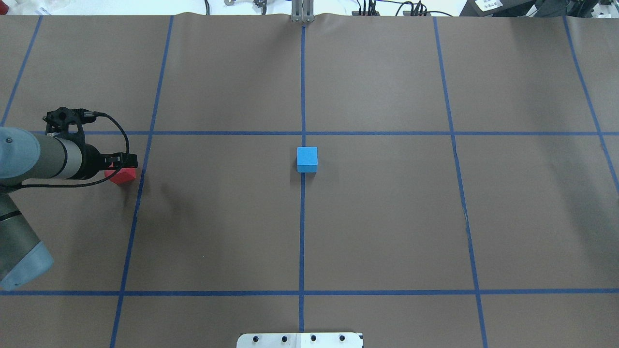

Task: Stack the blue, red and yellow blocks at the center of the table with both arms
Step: 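Reach the left gripper to the red cube and grasp it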

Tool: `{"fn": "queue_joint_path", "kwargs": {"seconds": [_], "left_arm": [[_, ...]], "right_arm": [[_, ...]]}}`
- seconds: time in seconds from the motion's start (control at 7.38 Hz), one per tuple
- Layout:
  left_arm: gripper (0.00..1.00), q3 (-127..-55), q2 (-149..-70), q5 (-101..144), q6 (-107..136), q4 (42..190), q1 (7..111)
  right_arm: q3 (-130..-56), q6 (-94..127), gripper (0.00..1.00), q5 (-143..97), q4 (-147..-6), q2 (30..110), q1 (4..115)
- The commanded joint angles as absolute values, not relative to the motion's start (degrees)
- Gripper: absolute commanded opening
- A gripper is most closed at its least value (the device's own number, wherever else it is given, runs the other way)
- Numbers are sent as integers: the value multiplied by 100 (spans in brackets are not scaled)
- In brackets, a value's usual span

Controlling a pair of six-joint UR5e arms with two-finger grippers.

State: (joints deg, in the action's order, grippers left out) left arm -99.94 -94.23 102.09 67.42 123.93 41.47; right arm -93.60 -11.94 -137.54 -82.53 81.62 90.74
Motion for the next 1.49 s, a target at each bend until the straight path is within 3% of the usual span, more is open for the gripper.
{"fn": "queue_joint_path", "kwargs": {"seconds": [0.0, 0.14, 0.27, 0.41, 0.68, 0.95, 1.08, 1.36], "left_arm": [[99, -9783, -9501, 10195, 6741, 12401, 4140], [79, -9765, -9484, 10021, 6706, 12393, 4105], [20, -9756, -9475, 10002, 6689, 12393, 4078], [0, -9808, -9475, 10002, 6680, 12393, 4078], [0, -10236, -9692, 10264, 6042, 11713, 4096], [0, -10792, -10751, 10362, 5819, 9809, 4148], [0, -10654, -11523, 10371, 5827, 9217, 4122], [0, -9726, -12861, 10397, 5836, 9009, 4017]], "right_arm": [[-9352, -1187, 100, -13737, -8253, 8156, 9079], [-9360, -1178, 100, -13737, -8253, 8148, 9079], [-9360, -1169, 100, -13729, -8253, 8130, 9070], [-9343, -1186, 100, -13729, -8253, 8130, 9070], [-9325, -1195, 100, -13729, -8253, 8139, 9070], [-9273, -1178, 100, -13676, -8262, 8191, 9070], [-9272, -1126, 100, -13580, -8270, 8235, 9070], [-9115, -933, 100, -13203, -8341, 8384, 9114]]}}
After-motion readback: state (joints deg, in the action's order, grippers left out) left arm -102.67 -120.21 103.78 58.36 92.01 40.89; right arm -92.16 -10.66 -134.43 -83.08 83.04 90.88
